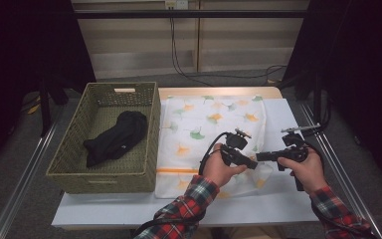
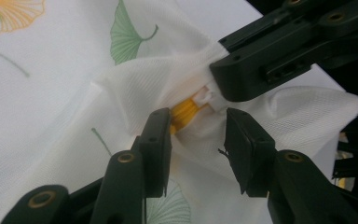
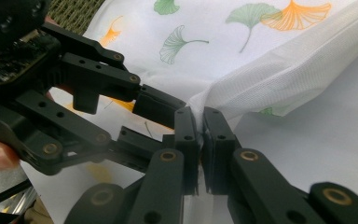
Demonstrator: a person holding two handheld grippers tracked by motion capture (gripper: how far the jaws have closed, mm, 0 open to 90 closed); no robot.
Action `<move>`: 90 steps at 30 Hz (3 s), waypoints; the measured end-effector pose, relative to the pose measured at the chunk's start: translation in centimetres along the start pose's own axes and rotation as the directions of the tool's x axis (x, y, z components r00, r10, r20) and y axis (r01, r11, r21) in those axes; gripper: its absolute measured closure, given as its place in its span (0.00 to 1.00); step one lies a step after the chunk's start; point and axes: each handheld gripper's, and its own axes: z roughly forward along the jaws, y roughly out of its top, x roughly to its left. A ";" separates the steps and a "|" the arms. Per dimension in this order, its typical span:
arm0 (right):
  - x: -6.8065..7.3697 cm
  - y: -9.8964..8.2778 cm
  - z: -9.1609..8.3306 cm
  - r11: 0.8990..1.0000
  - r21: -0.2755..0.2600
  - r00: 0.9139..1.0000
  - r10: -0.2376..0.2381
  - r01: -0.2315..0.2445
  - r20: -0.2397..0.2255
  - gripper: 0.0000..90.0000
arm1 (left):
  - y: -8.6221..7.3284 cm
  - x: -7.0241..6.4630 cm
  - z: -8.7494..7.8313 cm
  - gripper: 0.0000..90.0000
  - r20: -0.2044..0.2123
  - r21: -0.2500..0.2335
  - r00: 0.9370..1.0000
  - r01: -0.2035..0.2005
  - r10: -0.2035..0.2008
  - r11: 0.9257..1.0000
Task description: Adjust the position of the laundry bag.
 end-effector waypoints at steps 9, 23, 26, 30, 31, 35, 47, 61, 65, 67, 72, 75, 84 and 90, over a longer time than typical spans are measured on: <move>-0.1 -0.1 -0.2 1.000 -0.023 1.000 0.012 -0.013 -0.013 0.96 | 0.0 0.8 -0.5 0.62 -0.011 -0.019 1.000 0.023 -0.023 1.000; -0.3 -0.1 -0.2 1.000 -0.019 1.000 0.015 -0.015 -0.007 0.96 | 0.2 0.2 -1.1 0.55 -0.021 -0.019 1.000 0.012 -0.012 1.000; -0.2 -0.1 -0.2 1.000 -0.023 1.000 0.018 -0.018 -0.007 0.96 | 0.4 0.0 -1.0 0.54 -0.029 -0.021 1.000 -0.006 0.006 1.000; -0.1 -0.1 -0.1 1.000 -0.019 1.000 0.008 -0.008 -0.009 0.96 | 0.2 0.3 -0.5 0.61 -0.030 -0.011 0.999 0.012 -0.013 1.000; -0.1 -0.1 -0.1 1.000 -0.017 1.000 0.005 -0.005 -0.002 0.96 | 0.2 0.4 -0.5 0.65 -0.025 -0.010 1.000 0.015 -0.015 1.000; -0.3 -0.2 -0.1 1.000 -0.019 1.000 0.015 -0.015 -0.011 0.96 | 0.2 0.4 -0.8 0.71 -0.025 -0.017 0.999 0.019 -0.020 1.000; -0.2 -0.2 -0.2 1.000 -0.019 1.000 0.009 -0.009 -0.009 0.96 | 0.3 0.7 -1.3 0.84 -0.010 -0.027 1.000 0.018 -0.018 0.999; -0.3 -0.2 -0.2 1.000 -0.024 1.000 0.011 -0.011 -0.013 0.96 | 0.3 0.4 -1.0 0.93 -0.006 -0.016 1.000 0.000 0.000 1.000; -0.4 -0.3 -0.3 0.999 -0.032 0.999 0.021 -0.021 -0.028 0.96 | 0.4 0.5 -1.1 0.94 0.005 -0.004 1.000 0.002 -0.002 1.000; -0.3 -0.2 -0.2 0.999 -0.032 1.000 0.016 -0.017 -0.026 0.96 | 0.4 0.7 -1.2 0.94 0.015 -0.008 1.000 0.008 -0.007 1.000; -0.4 -0.2 -0.3 0.999 -0.038 0.999 0.025 -0.026 -0.036 0.96 | 0.3 0.9 -1.3 0.93 0.030 -0.018 0.999 0.016 -0.015 1.000; -0.5 -0.2 -0.2 0.999 -0.034 0.999 0.028 -0.029 -0.035 0.96 | 0.3 0.8 -1.5 0.91 0.019 -0.016 1.000 0.010 -0.010 1.000; -0.6 -0.1 0.0 0.999 -0.024 0.999 0.025 -0.026 -0.030 0.96 | 0.6 1.1 -2.0 0.95 0.035 -0.045 0.998 0.053 -0.052 0.998; -0.7 0.0 0.1 0.999 -0.026 0.999 0.025 -0.026 -0.045 0.96 | 0.5 1.4 -1.9 0.92 0.036 -0.015 0.999 0.041 -0.040 0.999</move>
